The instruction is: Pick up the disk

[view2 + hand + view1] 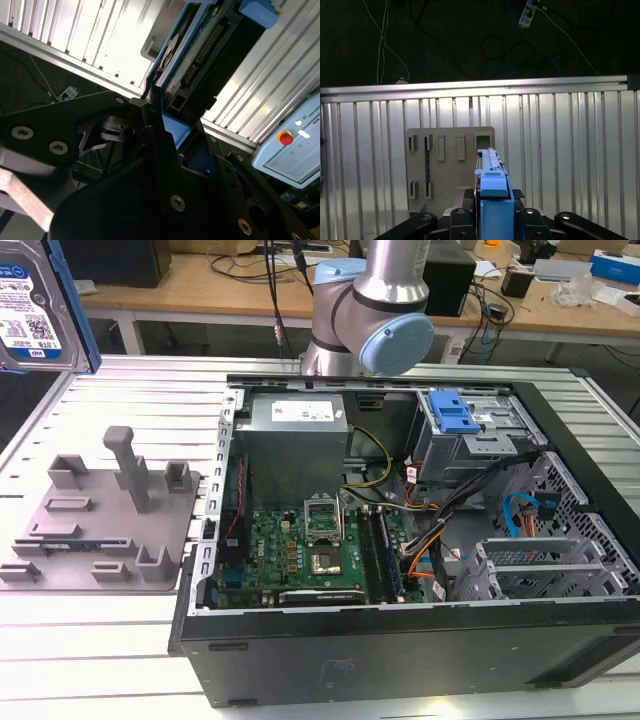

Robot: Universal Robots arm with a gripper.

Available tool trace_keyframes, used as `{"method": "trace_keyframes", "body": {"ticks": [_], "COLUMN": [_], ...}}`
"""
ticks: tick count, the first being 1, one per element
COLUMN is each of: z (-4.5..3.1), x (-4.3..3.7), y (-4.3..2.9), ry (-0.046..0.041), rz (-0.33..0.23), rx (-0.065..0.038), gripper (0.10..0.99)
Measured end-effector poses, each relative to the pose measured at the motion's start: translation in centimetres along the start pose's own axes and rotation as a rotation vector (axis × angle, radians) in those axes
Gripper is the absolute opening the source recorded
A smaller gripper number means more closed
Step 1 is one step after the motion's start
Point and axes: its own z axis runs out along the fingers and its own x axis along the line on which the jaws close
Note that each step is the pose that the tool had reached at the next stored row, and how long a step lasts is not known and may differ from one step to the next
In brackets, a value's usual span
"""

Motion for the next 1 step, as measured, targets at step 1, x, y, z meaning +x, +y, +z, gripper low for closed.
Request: {"method": "trace_keyframes", "body": {"ticks": [1], "z": [0.00], "x": [0.00], "y": [0.00], "ry": [-0.0001], "rz": [0.000], "rx": [0.000], "gripper": [0.369]}}
